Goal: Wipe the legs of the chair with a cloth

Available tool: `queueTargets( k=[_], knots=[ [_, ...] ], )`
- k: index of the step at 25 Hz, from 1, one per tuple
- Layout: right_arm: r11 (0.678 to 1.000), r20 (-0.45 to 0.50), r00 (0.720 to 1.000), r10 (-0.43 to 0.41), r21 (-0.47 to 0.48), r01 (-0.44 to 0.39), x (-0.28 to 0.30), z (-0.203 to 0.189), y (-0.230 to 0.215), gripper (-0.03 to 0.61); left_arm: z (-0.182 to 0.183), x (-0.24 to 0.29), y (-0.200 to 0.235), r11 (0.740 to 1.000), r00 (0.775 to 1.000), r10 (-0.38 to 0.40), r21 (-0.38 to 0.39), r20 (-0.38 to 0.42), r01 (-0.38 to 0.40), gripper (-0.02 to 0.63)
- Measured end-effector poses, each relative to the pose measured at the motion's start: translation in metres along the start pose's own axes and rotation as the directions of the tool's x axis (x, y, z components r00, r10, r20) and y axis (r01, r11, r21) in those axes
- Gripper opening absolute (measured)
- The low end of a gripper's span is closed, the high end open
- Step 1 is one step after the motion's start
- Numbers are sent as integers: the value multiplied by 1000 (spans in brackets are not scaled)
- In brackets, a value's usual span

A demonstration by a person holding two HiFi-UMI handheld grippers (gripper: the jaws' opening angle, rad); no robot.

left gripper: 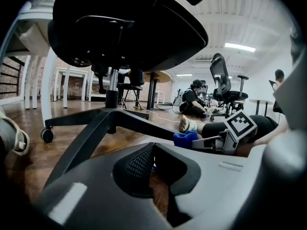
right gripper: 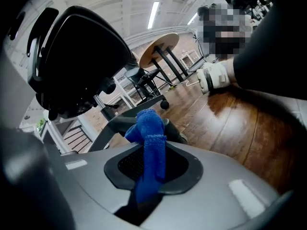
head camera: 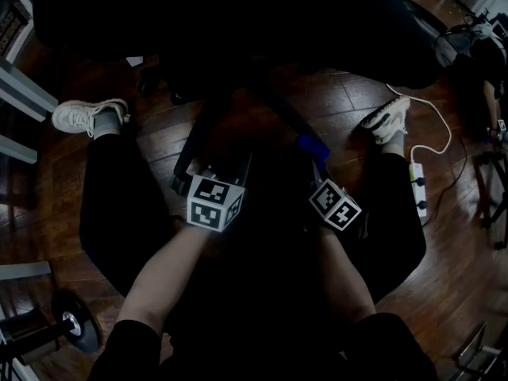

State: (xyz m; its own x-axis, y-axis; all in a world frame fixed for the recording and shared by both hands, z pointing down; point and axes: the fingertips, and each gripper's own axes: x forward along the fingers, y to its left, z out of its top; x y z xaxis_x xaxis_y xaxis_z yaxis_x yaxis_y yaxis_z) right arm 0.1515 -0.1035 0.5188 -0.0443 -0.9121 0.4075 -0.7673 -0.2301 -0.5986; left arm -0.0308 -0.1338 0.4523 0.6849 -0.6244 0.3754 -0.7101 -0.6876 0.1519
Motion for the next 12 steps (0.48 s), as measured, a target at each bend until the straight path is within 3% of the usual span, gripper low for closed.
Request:
queueTargets(
  k=[4, 12],
  knots=[
    [998, 9, 999, 49, -34, -49, 3, 3, 25, 91, -3, -1, -1, 1000, 1000, 4, 13, -6, -4, 5],
    [961, 60, 971, 233, -164, -221, 55, 48, 145, 91, -9, -4, 10, 1000, 999, 28, 8, -16, -28, 5]
  ],
)
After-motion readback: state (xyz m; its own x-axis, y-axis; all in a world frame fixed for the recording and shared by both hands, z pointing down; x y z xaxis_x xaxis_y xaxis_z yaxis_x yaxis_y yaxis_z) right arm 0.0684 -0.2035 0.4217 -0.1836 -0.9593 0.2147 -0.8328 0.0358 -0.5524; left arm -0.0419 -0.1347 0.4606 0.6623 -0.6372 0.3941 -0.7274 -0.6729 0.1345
